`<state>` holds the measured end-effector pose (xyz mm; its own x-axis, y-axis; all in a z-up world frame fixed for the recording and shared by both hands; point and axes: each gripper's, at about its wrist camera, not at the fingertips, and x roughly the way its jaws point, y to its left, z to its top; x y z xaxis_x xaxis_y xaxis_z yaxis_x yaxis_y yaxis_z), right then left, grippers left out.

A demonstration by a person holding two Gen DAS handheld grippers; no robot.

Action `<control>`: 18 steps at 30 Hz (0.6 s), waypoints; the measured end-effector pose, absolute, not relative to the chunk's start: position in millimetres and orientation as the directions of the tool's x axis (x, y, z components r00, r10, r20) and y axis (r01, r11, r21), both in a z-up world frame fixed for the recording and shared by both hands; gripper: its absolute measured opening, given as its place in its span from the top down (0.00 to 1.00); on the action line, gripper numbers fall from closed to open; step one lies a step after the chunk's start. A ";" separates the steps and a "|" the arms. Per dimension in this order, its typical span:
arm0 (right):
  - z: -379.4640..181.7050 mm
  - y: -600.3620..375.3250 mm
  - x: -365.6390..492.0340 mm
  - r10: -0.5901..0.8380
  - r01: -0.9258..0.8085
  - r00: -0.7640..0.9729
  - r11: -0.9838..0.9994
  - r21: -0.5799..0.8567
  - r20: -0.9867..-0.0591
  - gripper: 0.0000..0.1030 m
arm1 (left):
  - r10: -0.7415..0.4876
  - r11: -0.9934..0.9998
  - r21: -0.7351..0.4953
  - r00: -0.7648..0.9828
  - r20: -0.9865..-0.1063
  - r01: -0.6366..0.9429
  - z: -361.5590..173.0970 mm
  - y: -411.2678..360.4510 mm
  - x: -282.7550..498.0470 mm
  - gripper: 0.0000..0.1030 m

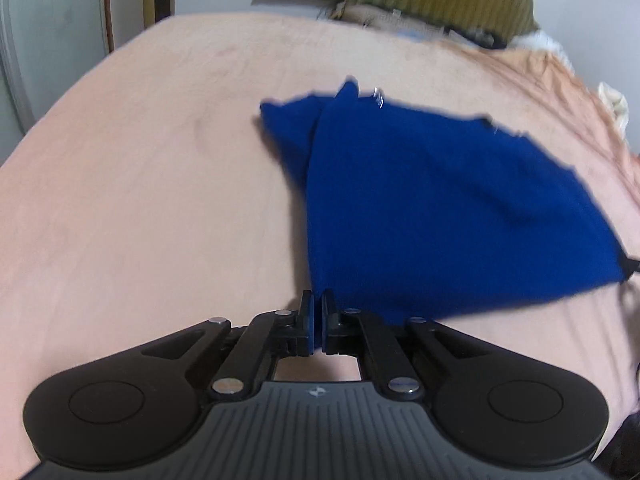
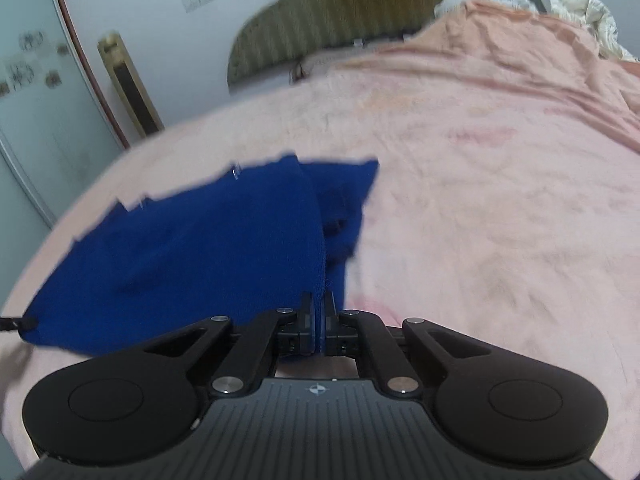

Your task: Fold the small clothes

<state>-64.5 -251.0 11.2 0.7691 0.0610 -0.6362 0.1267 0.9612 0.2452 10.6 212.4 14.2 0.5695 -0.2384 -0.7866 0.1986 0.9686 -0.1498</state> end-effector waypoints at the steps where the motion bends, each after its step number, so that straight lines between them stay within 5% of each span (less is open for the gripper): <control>1: 6.8 -249.5 -62.3 0.065 0.122 0.747 0.965 0.231 -0.662 0.88 | -0.240 0.969 -0.153 0.577 -0.781 0.195 18.0 213.6 9.2 0.96; 5: 24.4 -246.7 -57.4 -0.029 0.174 0.799 0.967 0.184 -0.601 0.77 | -0.160 0.982 -0.043 0.696 -0.700 0.182 55.3 202.8 16.4 0.94; 7: 39.2 -240.0 -43.0 -0.031 0.148 0.834 0.974 0.170 -0.551 0.65 | -0.166 0.977 -0.011 0.727 -0.666 0.213 69.2 184.1 31.2 0.90; 9: 46.9 -224.3 -16.2 0.001 0.085 0.855 0.986 0.143 -0.519 0.49 | -0.193 0.968 -0.007 0.730 -0.655 0.249 74.0 160.9 53.7 0.75; 12: 42.3 -199.6 35.7 0.060 0.021 0.839 0.989 0.143 -0.540 0.46 | -0.201 0.960 0.018 0.734 -0.648 0.279 63.9 129.9 88.6 0.59; 18: 12.1 -173.2 116.4 0.006 0.045 0.805 0.997 0.070 -0.594 0.46 | 0.027 0.992 0.111 0.727 -0.686 0.068 21.1 117.2 169.9 0.59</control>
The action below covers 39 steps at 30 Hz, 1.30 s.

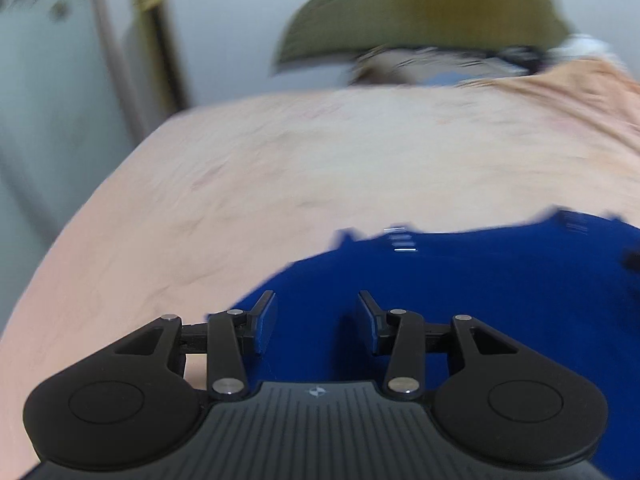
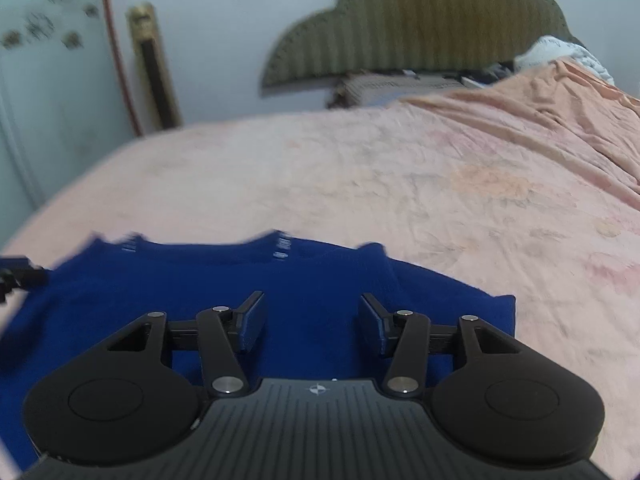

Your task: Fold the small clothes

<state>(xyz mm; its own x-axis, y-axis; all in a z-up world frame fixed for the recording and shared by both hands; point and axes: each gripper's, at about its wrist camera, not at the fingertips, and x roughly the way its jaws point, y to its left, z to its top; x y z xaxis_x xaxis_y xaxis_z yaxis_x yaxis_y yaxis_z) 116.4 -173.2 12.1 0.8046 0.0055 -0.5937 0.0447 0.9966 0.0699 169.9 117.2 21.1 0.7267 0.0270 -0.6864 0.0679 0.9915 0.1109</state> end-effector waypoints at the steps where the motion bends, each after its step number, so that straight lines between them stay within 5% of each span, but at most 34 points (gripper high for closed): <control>1: 6.0 -174.5 126.8 -0.016 0.066 0.790 0.996 0.060 -0.613 0.46 | 0.030 0.995 0.087 0.712 -0.701 0.044 14.5 127.9 178.8 0.59; 3: -2.3 -182.0 135.9 -0.048 0.100 0.784 0.994 0.050 -0.619 0.45 | 0.028 0.999 0.036 0.678 -0.735 -0.003 2.6 146.5 193.5 0.52; 8: 9.3 -173.6 113.7 -0.075 0.098 0.822 0.995 0.011 -0.564 0.38 | 0.050 0.999 0.044 0.729 -0.683 -0.028 17.0 153.3 173.8 0.53; 10: 6.1 -166.3 109.2 -0.058 0.051 0.820 0.998 -0.028 -0.570 0.17 | 0.008 1.000 -0.005 0.730 -0.683 -0.015 25.7 153.7 160.9 0.53; 15: 4.8 -163.4 100.1 -0.091 0.114 0.795 0.993 0.000 -0.599 0.21 | -0.029 0.998 -0.056 0.709 -0.704 -0.015 34.7 151.7 133.0 0.36; 19: 22.9 -138.8 67.7 -0.002 0.030 0.852 0.999 0.044 -0.523 0.10 | -0.033 0.999 -0.017 0.688 -0.725 0.031 28.7 139.6 113.4 0.36; 23: 19.6 -107.7 56.6 0.064 -0.076 0.832 0.997 0.001 -0.551 0.08 | -0.024 0.999 0.011 0.675 -0.737 0.048 23.2 132.0 98.4 0.36; 39: -12.0 -82.9 51.7 -0.074 0.023 0.773 0.996 -0.089 -0.630 0.01 | 0.024 0.993 0.100 0.699 -0.715 0.068 13.5 115.7 71.1 0.31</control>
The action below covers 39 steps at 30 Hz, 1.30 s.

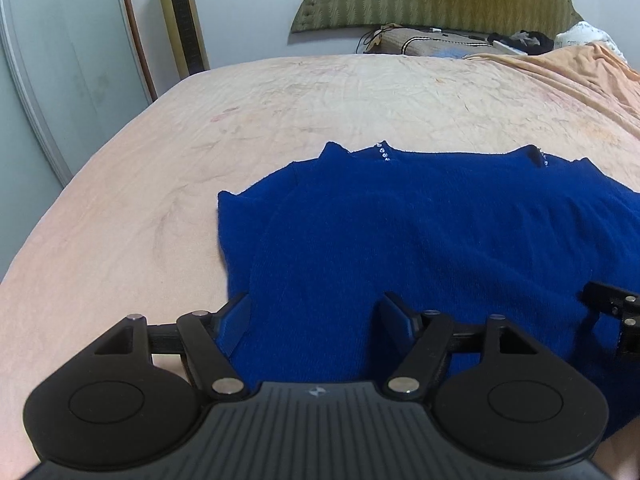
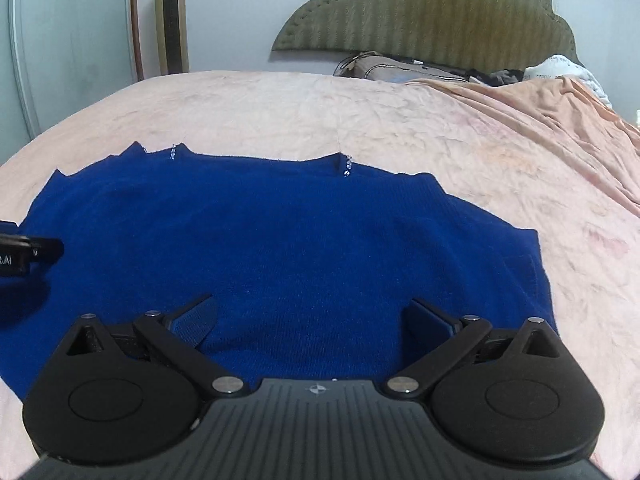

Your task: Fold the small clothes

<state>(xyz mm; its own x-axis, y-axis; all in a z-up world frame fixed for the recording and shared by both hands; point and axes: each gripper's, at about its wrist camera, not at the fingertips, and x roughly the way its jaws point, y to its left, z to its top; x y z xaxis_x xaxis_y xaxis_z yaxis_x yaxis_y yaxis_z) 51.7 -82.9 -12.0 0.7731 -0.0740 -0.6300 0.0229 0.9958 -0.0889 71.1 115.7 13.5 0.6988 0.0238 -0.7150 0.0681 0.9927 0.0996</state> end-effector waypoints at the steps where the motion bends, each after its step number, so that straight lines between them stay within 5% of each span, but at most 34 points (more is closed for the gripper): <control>1: -10.7 -82.0 50.5 -0.080 0.025 0.776 0.995 -0.097 -0.626 0.01 | 0.022 0.993 0.099 0.700 -0.714 0.070 13.7 115.9 70.6 0.31; 39: -3.1 -57.9 20.4 -0.030 -0.025 0.804 0.996 -0.084 -0.594 0.01 | 0.048 0.987 0.140 0.711 -0.701 0.072 21.7 112.4 73.1 0.30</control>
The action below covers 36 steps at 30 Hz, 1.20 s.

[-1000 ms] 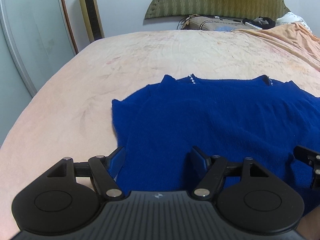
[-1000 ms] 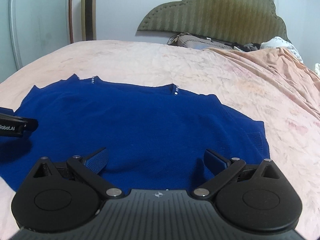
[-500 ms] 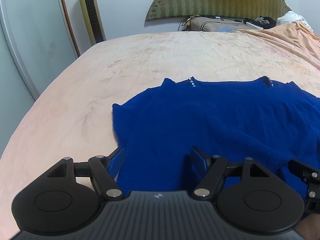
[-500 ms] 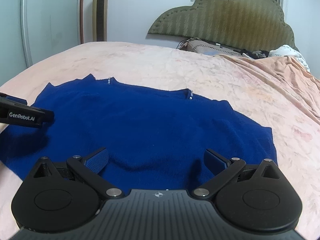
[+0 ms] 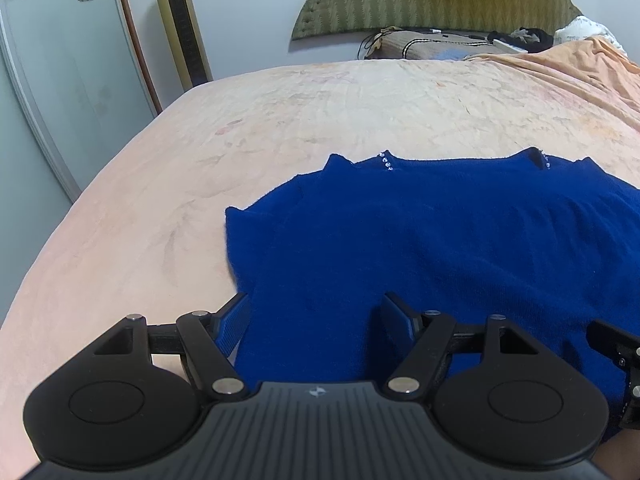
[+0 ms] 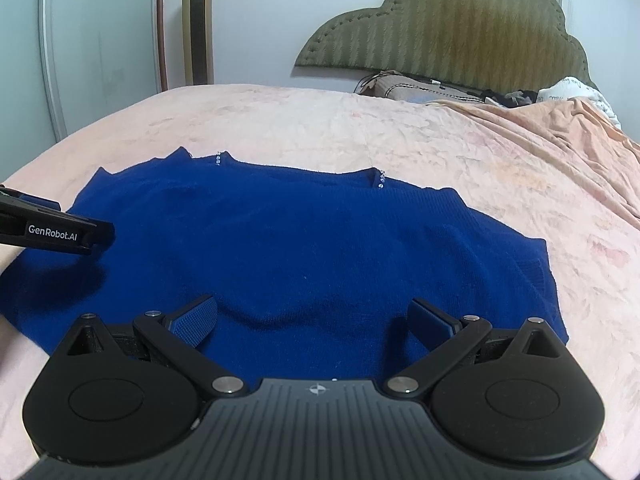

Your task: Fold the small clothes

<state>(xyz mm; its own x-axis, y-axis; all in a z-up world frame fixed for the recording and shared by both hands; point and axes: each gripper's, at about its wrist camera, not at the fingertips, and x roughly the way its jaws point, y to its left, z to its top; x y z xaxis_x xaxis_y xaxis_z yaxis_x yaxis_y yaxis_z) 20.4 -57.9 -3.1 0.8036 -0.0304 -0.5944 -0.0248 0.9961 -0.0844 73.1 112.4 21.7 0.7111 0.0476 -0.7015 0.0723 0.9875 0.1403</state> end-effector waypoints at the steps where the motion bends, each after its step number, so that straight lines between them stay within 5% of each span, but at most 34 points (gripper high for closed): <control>1: -2.9 -58.1 20.3 -0.031 -0.025 0.804 0.996 -0.085 -0.594 0.01 | 0.049 0.987 0.141 0.712 -0.700 0.071 21.9 112.5 73.1 0.30; 36: -24.3 -73.6 22.1 -0.056 0.013 0.783 0.997 -0.074 -0.620 0.00 | 0.060 0.984 0.161 0.703 -0.709 0.078 13.6 105.1 76.1 0.25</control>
